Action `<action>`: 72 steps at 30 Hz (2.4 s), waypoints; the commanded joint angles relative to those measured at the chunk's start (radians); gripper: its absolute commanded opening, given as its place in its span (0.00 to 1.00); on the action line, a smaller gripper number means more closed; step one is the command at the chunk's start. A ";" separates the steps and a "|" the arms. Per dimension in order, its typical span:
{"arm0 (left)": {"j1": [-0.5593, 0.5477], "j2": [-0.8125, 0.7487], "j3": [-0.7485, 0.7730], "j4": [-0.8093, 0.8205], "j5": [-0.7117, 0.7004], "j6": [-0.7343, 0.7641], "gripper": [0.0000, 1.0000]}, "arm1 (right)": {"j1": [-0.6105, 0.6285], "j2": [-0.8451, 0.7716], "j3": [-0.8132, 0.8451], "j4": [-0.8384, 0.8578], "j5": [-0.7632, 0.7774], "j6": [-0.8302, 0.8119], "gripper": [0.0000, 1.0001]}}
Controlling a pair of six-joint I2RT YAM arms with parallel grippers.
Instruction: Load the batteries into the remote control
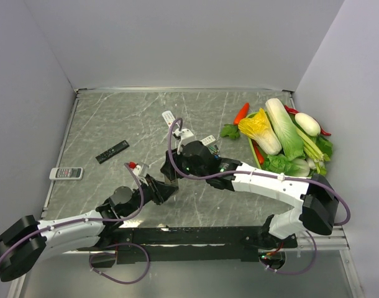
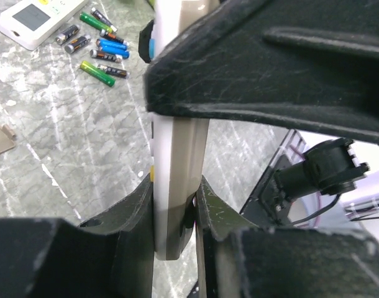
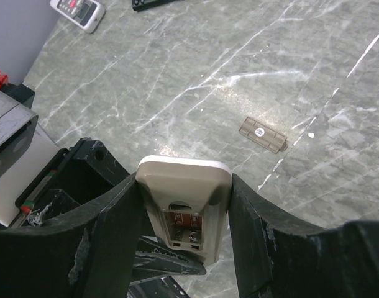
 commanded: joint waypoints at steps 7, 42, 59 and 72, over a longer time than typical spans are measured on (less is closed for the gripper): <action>0.000 -0.066 -0.122 0.042 -0.106 -0.138 0.01 | -0.215 -0.118 -0.010 -0.144 -0.071 -0.159 0.70; 0.000 -0.011 -0.144 0.176 -0.028 -0.146 0.01 | -0.215 -0.052 -0.063 0.112 -0.533 -0.127 0.55; 0.001 -0.005 -0.188 0.237 -0.083 -0.203 0.01 | -0.290 -0.046 -0.059 -0.087 -0.236 -0.288 0.54; 0.020 -0.325 -0.230 0.004 -0.128 -0.259 0.01 | -0.388 0.198 -0.045 -0.170 -0.167 -0.347 0.31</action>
